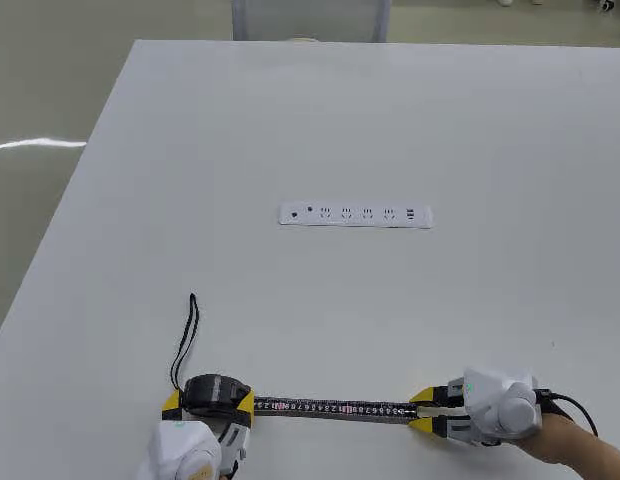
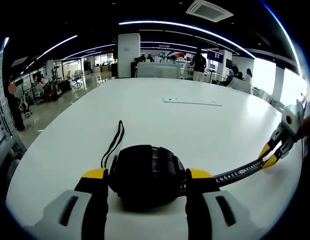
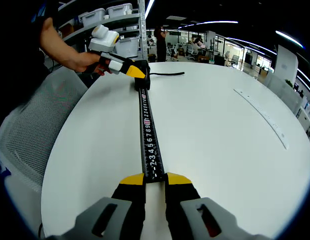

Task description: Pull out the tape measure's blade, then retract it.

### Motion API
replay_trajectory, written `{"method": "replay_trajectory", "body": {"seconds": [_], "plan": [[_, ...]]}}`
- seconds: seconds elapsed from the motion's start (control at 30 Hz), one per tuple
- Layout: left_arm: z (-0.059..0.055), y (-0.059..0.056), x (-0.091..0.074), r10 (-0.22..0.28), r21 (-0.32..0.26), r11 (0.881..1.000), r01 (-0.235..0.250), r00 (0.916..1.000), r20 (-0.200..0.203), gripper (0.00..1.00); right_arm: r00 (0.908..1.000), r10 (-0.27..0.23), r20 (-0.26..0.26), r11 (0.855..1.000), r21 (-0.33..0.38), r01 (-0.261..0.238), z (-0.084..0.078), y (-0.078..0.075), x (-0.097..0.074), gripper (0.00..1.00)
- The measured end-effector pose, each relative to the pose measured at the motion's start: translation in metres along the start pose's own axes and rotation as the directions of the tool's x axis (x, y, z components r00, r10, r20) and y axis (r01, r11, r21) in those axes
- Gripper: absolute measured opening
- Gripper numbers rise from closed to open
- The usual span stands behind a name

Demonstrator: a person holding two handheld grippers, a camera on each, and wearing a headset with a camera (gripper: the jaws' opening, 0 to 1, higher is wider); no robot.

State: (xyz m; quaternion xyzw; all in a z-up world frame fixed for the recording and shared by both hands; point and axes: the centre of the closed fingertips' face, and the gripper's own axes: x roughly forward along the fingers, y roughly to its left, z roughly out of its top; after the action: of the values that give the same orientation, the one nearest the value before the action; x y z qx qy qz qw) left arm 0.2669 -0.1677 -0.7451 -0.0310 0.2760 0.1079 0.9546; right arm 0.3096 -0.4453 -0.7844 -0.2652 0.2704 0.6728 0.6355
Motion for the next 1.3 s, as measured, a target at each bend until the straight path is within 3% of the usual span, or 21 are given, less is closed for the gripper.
{"method": "replay_trajectory", "body": {"seconds": [0.53, 0.8, 1.0, 1.17, 1.3], "plan": [[-0.0012, 0.0005, 0.0004, 0.011, 0.003, 1.000, -0.010, 0.9986, -0.052, 0.57, 0.9999, -0.010, -0.005, 1.000, -0.012, 0.010, 0.0012, -0.0014, -0.0018, 0.13], [-0.0012, 0.0005, -0.0002, 0.004, 0.008, 1.000, -0.004, 0.9985, -0.054, 0.56, 0.9999, -0.012, -0.004, 1.000, -0.013, 0.012, 0.0020, -0.0015, -0.0021, 0.13], [-0.0013, 0.0005, 0.0001, 0.003, 0.007, 1.000, -0.003, 0.9996, -0.030, 0.59, 0.9999, -0.015, -0.003, 1.000, -0.016, 0.015, 0.0040, -0.0012, -0.0017, 0.13], [-0.0022, -0.0015, 0.0007, 0.031, 0.032, 0.999, -0.030, 0.9990, -0.032, 0.61, 0.9999, -0.014, -0.002, 1.000, -0.016, 0.014, 0.0055, -0.0001, -0.0026, 0.13], [-0.0082, 0.0009, 0.0038, 0.046, -0.008, 0.999, -0.047, 0.9977, -0.049, 0.62, 0.9999, -0.014, -0.002, 1.000, -0.015, 0.014, 0.0054, 0.0005, -0.0033, 0.13]]}}
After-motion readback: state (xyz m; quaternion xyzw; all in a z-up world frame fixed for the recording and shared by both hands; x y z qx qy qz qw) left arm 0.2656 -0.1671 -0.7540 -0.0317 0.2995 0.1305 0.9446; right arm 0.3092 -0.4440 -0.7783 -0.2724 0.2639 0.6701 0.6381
